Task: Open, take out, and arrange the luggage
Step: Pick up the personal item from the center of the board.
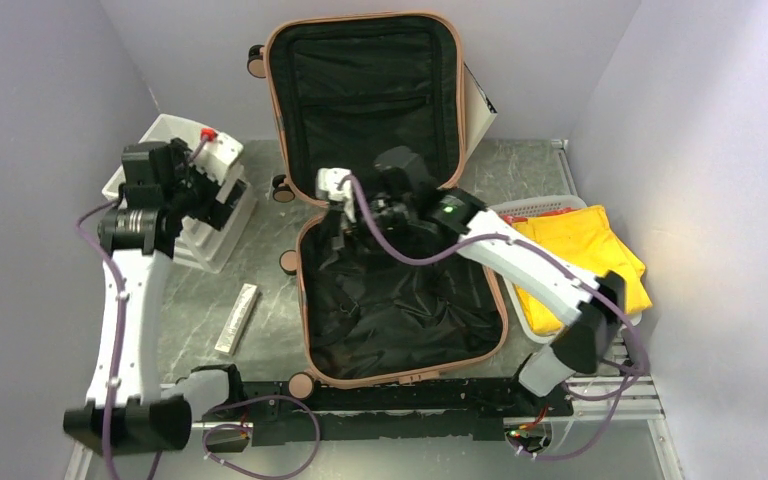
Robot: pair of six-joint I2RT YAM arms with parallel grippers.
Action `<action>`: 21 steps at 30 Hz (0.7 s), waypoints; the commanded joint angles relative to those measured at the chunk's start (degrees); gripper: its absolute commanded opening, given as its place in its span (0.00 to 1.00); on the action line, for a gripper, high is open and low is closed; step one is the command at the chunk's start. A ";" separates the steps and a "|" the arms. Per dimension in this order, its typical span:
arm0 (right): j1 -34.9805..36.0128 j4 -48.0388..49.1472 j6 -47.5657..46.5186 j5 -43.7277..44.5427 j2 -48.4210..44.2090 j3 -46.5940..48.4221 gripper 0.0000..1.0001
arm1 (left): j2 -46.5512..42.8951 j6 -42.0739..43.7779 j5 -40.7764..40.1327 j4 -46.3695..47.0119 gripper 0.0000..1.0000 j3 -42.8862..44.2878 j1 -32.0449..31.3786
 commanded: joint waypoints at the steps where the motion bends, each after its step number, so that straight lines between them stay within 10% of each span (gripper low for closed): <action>1: -5.30 -7.25 -11.62 -0.67 -8.38 -6.38 1.00 | -6.75 3.59 8.02 -9.10 0.96 -5.60 -4.96; 21: -21.50 -2.96 -22.28 -5.28 -25.06 -27.29 1.00 | -10.43 7.83 -1.02 -4.87 0.96 -39.16 -7.16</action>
